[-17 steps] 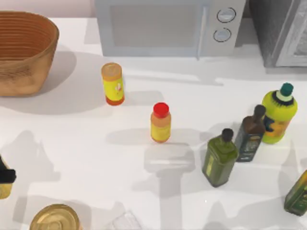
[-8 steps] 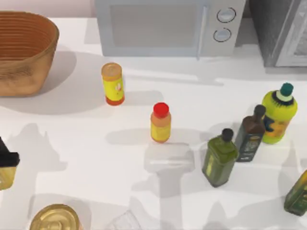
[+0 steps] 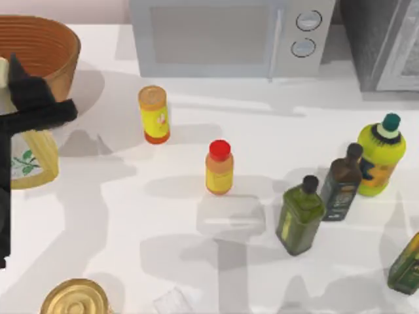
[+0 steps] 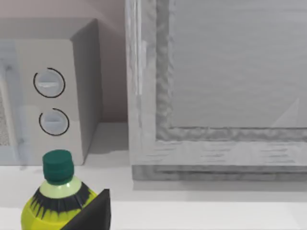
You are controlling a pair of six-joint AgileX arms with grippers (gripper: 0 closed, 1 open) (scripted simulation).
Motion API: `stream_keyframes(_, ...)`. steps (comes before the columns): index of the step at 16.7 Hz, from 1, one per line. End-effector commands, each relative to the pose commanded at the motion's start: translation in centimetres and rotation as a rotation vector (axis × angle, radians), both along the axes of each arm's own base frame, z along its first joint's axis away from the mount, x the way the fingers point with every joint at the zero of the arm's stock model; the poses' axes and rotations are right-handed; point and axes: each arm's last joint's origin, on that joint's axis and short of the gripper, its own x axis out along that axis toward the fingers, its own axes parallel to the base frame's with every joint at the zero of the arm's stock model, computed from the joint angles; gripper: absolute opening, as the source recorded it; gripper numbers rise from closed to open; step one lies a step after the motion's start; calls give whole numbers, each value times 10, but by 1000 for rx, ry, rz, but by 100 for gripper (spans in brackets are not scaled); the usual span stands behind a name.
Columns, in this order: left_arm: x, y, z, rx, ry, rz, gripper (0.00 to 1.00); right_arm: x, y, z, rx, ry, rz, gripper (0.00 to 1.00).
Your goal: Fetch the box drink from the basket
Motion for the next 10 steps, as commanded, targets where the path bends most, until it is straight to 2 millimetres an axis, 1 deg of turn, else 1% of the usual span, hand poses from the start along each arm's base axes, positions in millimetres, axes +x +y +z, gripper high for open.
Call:
stream_keyframes(2, 12, -34, 7, -11, 11, 64, 0, 0, 0, 0, 0, 0, 0, 100)
stream_keyframes(4, 19, -74, 4, -12, 28, 134, 0, 0, 0, 0, 0, 0, 0, 100)
stream_keyframes(7, 17, -133, -13, 6, 52, 243, 0, 0, 0, 0, 0, 0, 0, 100)
stream_keyframes(10, 3, -182, -39, 33, 61, 345, 0, 0, 0, 0, 0, 0, 0, 100)
